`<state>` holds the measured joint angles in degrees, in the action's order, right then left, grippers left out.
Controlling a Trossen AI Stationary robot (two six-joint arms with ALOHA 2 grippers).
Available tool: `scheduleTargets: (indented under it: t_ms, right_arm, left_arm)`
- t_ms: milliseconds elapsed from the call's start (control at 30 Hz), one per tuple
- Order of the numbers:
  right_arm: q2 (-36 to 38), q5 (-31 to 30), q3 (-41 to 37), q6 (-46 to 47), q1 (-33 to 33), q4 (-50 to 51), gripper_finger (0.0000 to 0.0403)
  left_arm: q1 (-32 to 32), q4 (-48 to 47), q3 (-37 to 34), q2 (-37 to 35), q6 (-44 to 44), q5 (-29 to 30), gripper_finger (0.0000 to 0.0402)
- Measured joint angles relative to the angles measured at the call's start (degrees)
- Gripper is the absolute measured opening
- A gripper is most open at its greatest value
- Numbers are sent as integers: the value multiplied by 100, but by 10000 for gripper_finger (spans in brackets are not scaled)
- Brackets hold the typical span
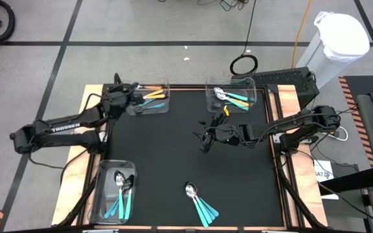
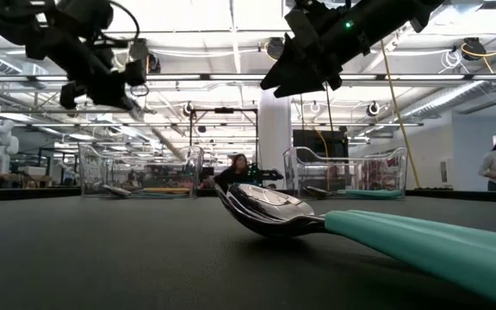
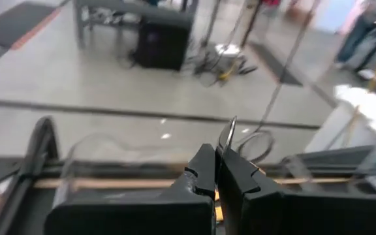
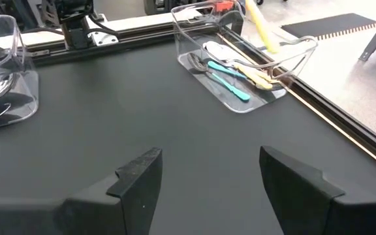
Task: Sort silverware by color (type)
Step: Put the yellow spoon into the top left transparent bin, then put the green spoon into the top left transparent bin
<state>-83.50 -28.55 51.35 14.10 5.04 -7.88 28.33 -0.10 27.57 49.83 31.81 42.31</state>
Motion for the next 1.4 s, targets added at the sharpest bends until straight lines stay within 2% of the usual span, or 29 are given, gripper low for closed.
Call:
scheduleTargets:
  t_ms: [133, 333, 633, 800, 1000, 1100, 1267, 1400]
  right_arm:
    - [0, 2, -2, 12, 6, 21, 242]
    - [0, 3, -4, 22, 7, 122, 242]
    - [-83, 13, -4, 518, 7, 118, 242]
    - [-493, 77, -4, 1039, 52, 35, 242]
    - [-961, 921, -6, 1213, 140, -143, 242]
    - [-1051, 924, -6, 1367, 256, -161, 242]
    - [-1073, 924, -6, 1438, 519, -210, 242]
    - [-1073, 952, -5, 1436, 773, -313, 242]
  left_arm:
    - [294, -426, 0, 197, 236, -44, 0]
    - [434, -681, 0, 388, 243, -659, 0]
    - [438, -1158, 0, 493, 260, -667, 7]
    - [438, -1304, 0, 493, 257, -672, 61]
    - [434, -1372, 0, 493, 234, -798, 156]
    - [434, -1393, 0, 493, 165, -796, 189]
    - [395, -1391, 0, 478, 39, -833, 211]
    - [125, -1169, -2, 366, -405, -1163, 212]
